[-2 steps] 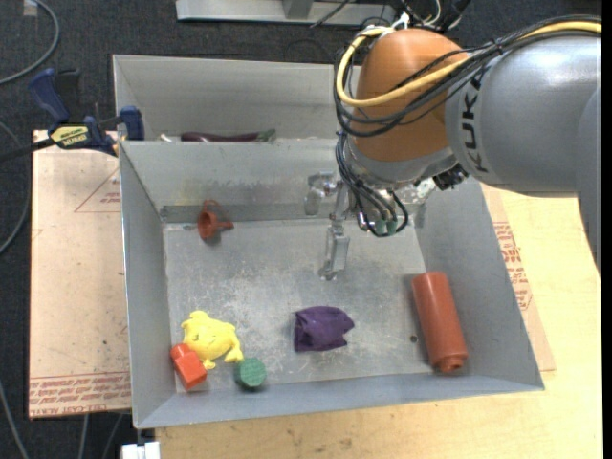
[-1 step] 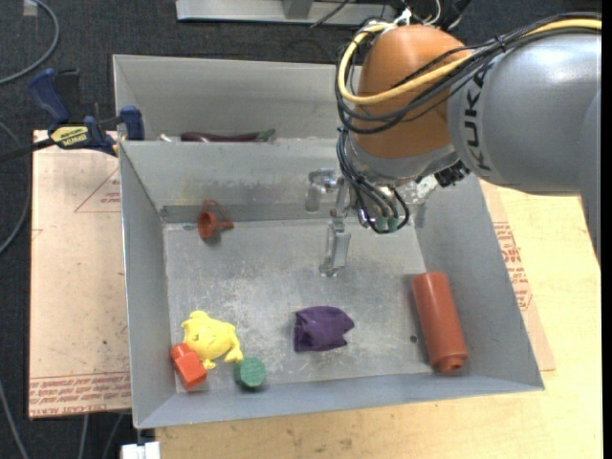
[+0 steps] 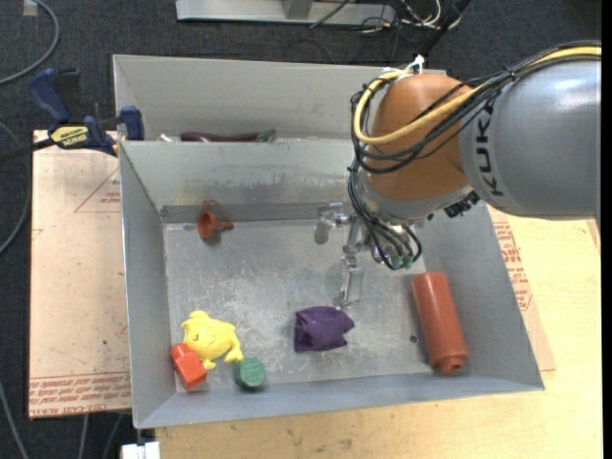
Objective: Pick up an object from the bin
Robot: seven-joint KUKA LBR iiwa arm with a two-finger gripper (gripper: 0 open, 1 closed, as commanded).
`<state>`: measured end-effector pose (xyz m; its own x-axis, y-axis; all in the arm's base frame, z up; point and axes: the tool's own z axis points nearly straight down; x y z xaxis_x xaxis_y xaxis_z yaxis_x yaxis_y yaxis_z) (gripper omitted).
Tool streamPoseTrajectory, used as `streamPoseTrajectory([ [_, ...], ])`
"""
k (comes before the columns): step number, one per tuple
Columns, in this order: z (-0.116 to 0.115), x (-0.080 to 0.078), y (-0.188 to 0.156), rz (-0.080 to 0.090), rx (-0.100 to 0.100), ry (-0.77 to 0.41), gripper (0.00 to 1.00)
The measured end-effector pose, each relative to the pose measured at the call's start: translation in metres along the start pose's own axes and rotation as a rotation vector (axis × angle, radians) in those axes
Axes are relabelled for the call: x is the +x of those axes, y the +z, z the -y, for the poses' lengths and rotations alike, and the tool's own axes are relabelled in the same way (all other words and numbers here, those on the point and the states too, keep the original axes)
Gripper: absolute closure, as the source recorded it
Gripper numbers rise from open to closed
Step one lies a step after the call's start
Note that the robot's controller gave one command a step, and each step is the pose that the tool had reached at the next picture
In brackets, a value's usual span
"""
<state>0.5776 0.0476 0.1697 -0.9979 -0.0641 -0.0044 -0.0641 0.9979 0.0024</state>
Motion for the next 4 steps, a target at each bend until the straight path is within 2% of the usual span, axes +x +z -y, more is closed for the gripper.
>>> streamPoseTrajectory([
  [1, 0.029, 0.015, 0.059, 0.000, 0.001, -0.057, 0.00],
  [2, 0.006, 0.051, 0.088, -0.005, 0.002, -0.114, 0.00],
  [3, -0.032, 0.058, 0.085, 0.001, -0.001, -0.339, 1.00],
  [4, -0.032, 0.058, 0.085, 0.001, -0.001, -0.339, 1.00],
])
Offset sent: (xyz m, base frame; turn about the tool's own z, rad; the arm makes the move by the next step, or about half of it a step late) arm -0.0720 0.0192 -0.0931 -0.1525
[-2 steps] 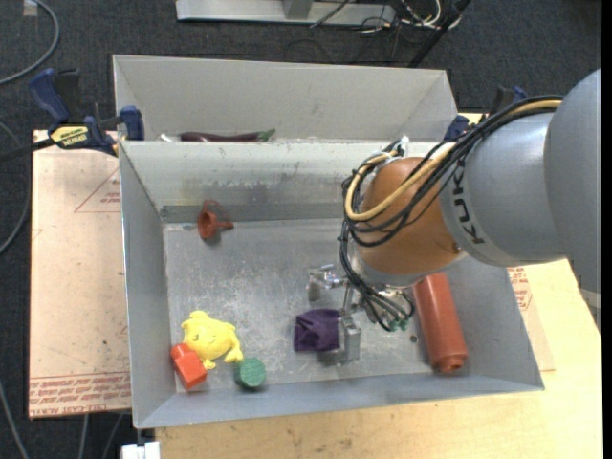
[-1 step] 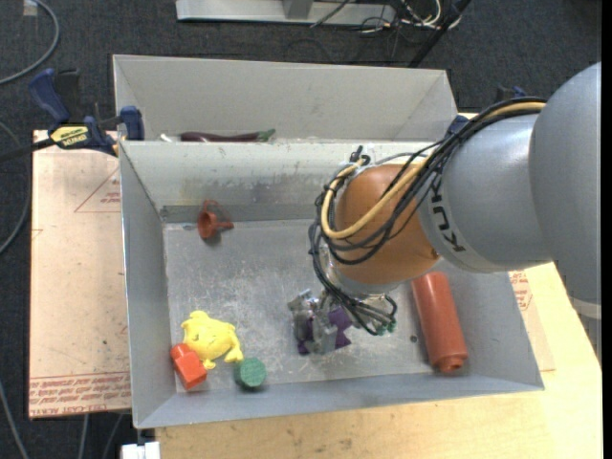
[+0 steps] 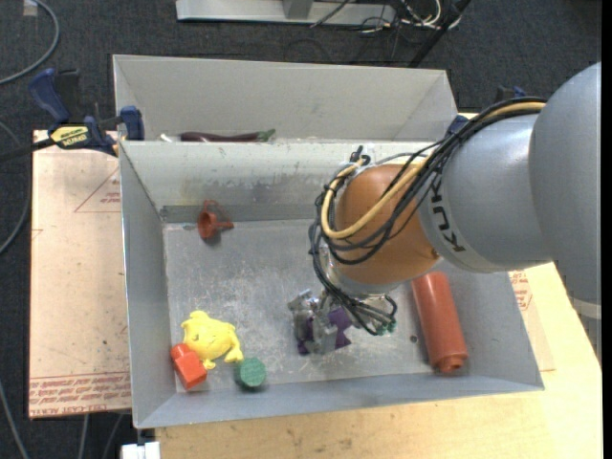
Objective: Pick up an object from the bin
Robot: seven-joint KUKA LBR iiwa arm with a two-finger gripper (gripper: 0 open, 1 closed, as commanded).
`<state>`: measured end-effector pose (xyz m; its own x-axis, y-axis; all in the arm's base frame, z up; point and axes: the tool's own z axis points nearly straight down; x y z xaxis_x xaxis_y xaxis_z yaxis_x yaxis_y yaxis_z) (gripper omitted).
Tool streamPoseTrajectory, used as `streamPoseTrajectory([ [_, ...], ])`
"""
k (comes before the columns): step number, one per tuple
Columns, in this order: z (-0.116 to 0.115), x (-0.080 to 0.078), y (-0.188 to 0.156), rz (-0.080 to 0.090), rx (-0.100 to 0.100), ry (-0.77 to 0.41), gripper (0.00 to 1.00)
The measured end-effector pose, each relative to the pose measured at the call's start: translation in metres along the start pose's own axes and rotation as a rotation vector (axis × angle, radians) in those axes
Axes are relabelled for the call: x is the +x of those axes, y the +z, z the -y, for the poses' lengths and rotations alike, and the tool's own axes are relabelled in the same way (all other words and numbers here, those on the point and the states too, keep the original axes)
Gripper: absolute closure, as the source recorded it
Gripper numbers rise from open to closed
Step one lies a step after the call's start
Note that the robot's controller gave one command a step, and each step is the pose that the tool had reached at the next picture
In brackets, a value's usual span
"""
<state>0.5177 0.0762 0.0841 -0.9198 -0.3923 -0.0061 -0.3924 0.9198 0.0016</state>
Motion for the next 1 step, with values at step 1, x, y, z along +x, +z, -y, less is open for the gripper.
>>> streamPoseTrajectory([
  [1, 0.0019, -0.0083, -0.1304, 0.004, 0.000, 0.059, 1.00],
])
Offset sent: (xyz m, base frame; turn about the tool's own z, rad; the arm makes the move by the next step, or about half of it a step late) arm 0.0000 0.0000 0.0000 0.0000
